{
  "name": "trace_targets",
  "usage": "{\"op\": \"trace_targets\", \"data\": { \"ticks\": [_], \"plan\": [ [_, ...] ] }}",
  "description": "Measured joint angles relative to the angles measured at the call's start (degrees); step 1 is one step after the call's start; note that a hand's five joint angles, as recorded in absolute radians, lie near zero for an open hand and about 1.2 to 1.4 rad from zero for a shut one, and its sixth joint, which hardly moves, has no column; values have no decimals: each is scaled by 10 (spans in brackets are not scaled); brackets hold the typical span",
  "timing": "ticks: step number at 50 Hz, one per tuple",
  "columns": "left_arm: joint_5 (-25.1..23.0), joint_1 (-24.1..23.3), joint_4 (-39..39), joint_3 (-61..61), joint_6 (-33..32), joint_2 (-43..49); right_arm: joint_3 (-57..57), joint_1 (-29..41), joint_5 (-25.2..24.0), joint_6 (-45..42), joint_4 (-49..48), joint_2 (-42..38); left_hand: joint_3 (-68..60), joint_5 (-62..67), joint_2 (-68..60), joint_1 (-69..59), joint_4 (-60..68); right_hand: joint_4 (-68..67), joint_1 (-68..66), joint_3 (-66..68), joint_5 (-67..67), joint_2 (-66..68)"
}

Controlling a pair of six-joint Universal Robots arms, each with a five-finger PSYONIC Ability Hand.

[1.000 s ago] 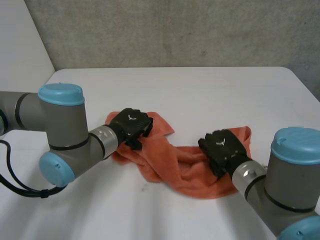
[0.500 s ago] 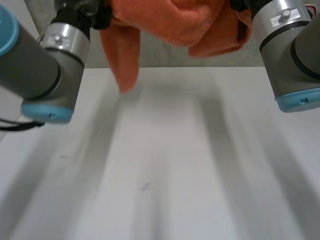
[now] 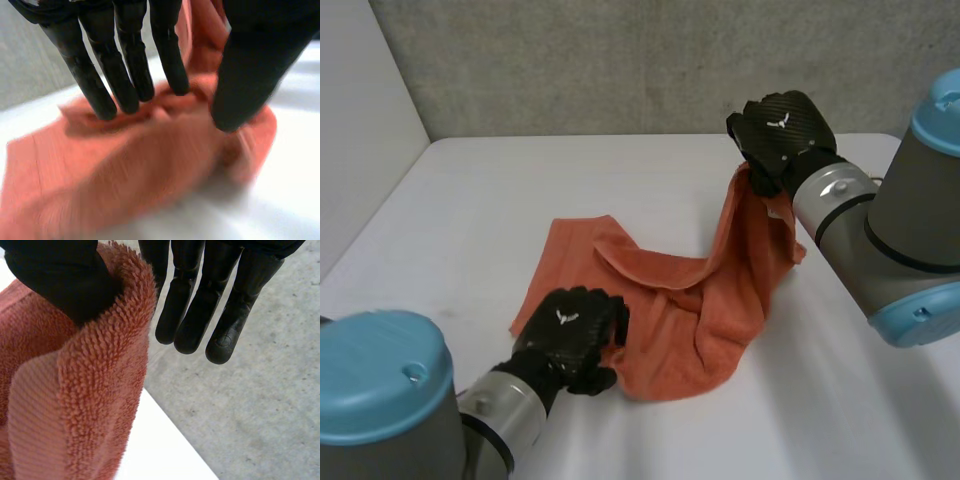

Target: Fold the laundry

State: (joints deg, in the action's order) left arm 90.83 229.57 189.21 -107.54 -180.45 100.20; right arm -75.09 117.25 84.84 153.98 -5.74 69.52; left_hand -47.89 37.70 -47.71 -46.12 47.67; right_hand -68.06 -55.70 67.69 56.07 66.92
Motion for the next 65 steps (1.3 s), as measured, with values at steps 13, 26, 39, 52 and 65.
{"op": "trace_targets", "data": {
  "ticks": [13, 26, 39, 52, 65],
  "plan": [
    [-3, 102, 35, 158, -4, 13, -77, 2, -73, 6, -3, 126, 275, -279, 273, 253, -276, 0, 0, 0, 1, 0],
    [-109, 127, -16, 263, -4, 178, -91, -1, -89, 57, -2, 255, 282, -293, 286, 260, -285, 0, 0, 0, 1, 0],
    [-122, 126, 27, 305, -4, 236, -106, 3, -88, 60, 9, 309, 282, -293, 286, 260, -285, 0, 0, 1, 1, 0],
    [-134, 120, 47, 360, -3, 286, -149, -2, -119, 61, 8, 340, 280, -289, 281, 257, -283, 0, 0, 1, 1, 0],
    [-110, 127, 55, 367, -24, 306, -180, -21, -126, 61, 8, 324, -200, 166, -204, -190, 204, 0, 0, 1, 1, 0]
  ]
}}
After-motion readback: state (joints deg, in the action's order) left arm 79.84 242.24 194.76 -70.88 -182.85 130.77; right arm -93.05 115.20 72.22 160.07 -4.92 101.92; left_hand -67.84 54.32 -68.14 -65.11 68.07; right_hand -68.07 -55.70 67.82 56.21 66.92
